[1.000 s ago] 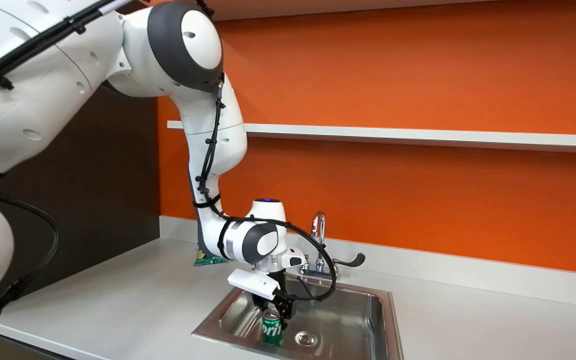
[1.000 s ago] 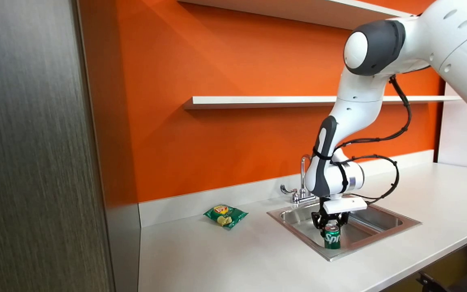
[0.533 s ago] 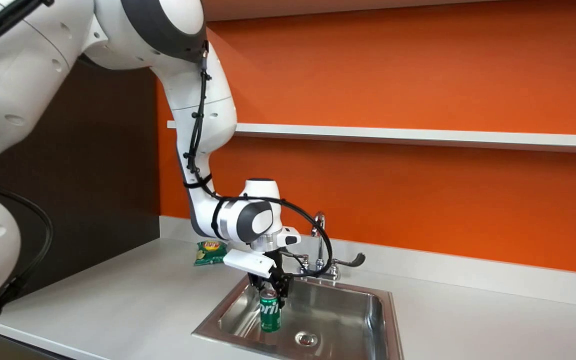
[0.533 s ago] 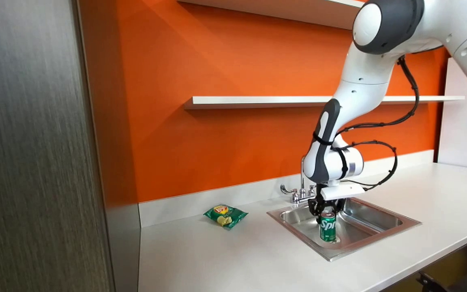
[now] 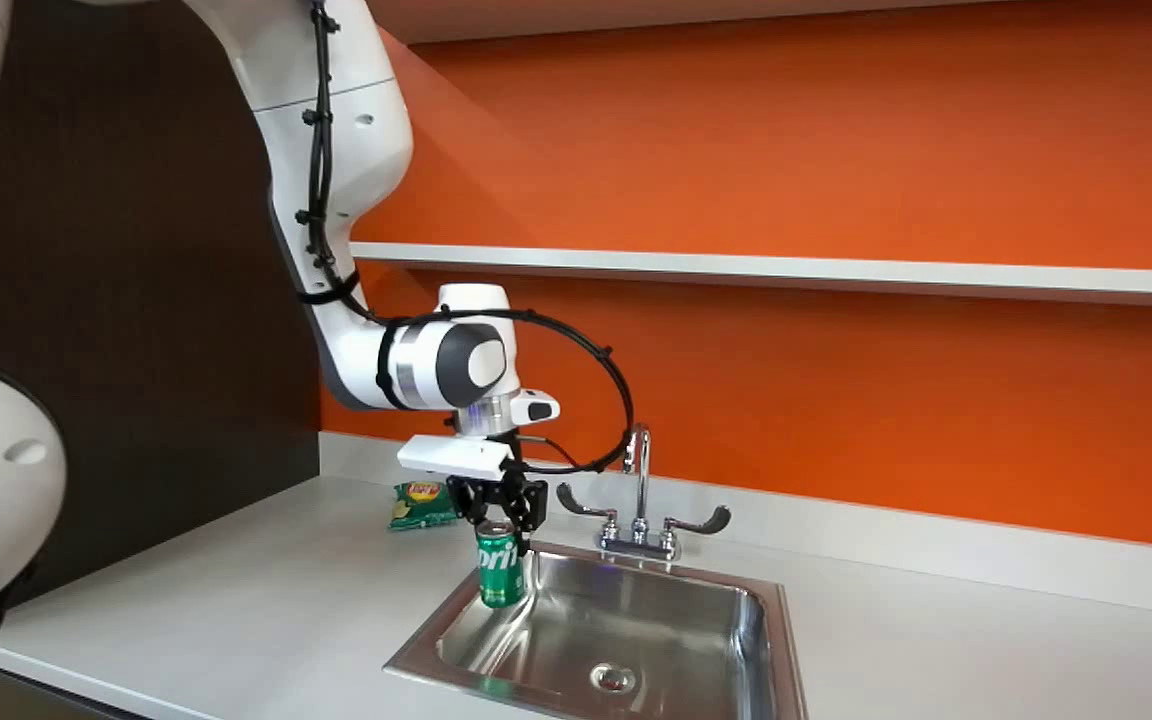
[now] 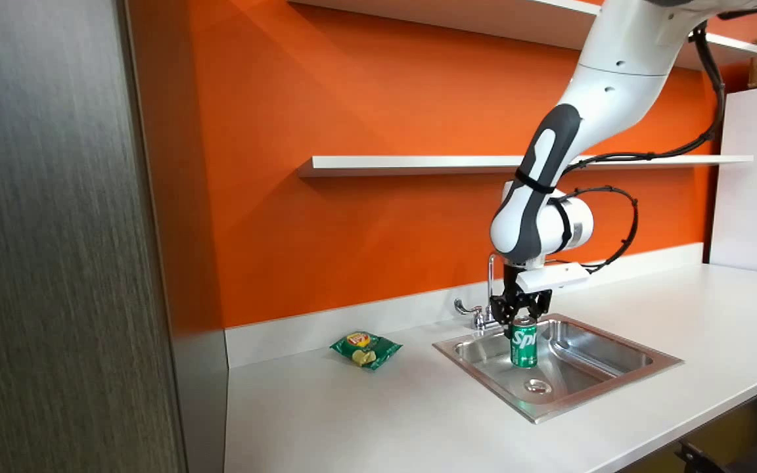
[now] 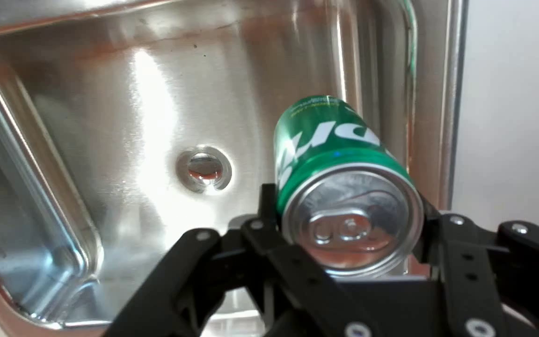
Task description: Remove the can from the sink
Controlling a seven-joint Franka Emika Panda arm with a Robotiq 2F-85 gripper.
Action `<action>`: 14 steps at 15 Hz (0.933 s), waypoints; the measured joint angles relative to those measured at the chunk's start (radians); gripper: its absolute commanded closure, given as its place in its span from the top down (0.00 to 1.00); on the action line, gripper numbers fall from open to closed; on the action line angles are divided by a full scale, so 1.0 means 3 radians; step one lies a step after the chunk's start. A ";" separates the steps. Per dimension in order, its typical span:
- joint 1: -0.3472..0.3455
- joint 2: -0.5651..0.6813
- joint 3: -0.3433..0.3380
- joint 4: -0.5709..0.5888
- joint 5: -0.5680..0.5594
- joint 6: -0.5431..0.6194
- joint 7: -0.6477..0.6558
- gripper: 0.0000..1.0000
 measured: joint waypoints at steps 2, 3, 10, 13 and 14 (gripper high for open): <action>0.0030 -0.0200 0.0049 -0.0108 -0.0104 -0.0123 0.0014 0.38; 0.0033 -0.0272 0.0095 -0.0156 -0.0133 -0.0172 0.0014 0.38; 0.0090 -0.0316 0.0515 -0.0394 -0.0152 -0.0233 0.0014 0.38; 0.0158 -0.0228 0.0649 -0.0425 -0.0152 -0.0214 0.0014 0.38; 0.0182 -0.0193 0.0678 -0.0428 -0.0152 -0.0197 0.0014 0.38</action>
